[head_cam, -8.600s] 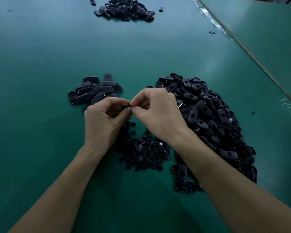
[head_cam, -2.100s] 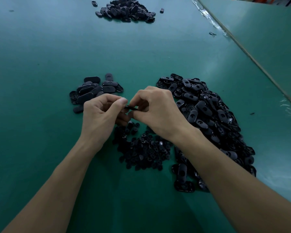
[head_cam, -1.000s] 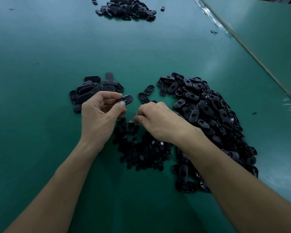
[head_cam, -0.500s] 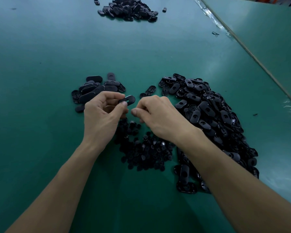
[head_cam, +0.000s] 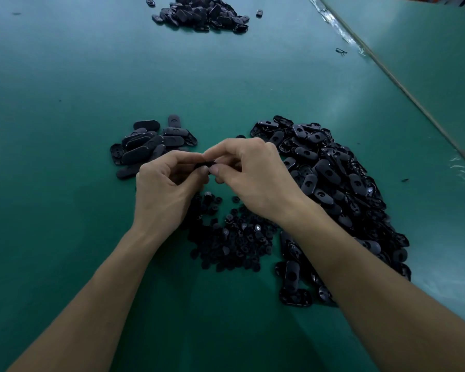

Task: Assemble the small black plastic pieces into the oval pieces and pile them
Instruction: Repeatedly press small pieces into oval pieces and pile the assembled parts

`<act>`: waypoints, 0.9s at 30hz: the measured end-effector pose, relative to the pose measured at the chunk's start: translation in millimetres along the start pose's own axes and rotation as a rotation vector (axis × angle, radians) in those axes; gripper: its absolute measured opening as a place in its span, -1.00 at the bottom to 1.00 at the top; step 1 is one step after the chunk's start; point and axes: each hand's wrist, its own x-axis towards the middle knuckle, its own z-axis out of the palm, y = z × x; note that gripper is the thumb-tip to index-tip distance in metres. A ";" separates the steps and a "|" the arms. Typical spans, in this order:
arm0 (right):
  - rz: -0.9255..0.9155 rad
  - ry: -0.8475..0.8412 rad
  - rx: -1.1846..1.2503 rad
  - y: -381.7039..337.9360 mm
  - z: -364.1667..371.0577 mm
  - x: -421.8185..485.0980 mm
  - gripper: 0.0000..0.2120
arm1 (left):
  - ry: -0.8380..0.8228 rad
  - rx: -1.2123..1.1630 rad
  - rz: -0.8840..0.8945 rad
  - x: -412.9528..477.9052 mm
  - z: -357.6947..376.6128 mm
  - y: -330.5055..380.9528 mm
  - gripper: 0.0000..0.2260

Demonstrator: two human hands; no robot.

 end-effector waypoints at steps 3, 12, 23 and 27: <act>0.038 0.027 0.022 2.5 0.7 0.8 -0.89 | -0.026 -0.022 0.013 -0.5 0.9 2.0 -0.79; 0.016 0.067 -0.008 3.7 2.2 2.5 -0.90 | -0.042 -0.035 0.019 -0.9 2.8 5.7 -0.80; 0.051 0.079 -0.022 4.1 4.7 1.1 -0.92 | -0.029 -0.068 -0.008 -0.7 1.1 4.4 -0.77; 0.048 0.064 -0.043 4.7 5.9 0.8 -0.90 | -0.024 -0.078 -0.011 -0.7 1.1 5.0 -0.76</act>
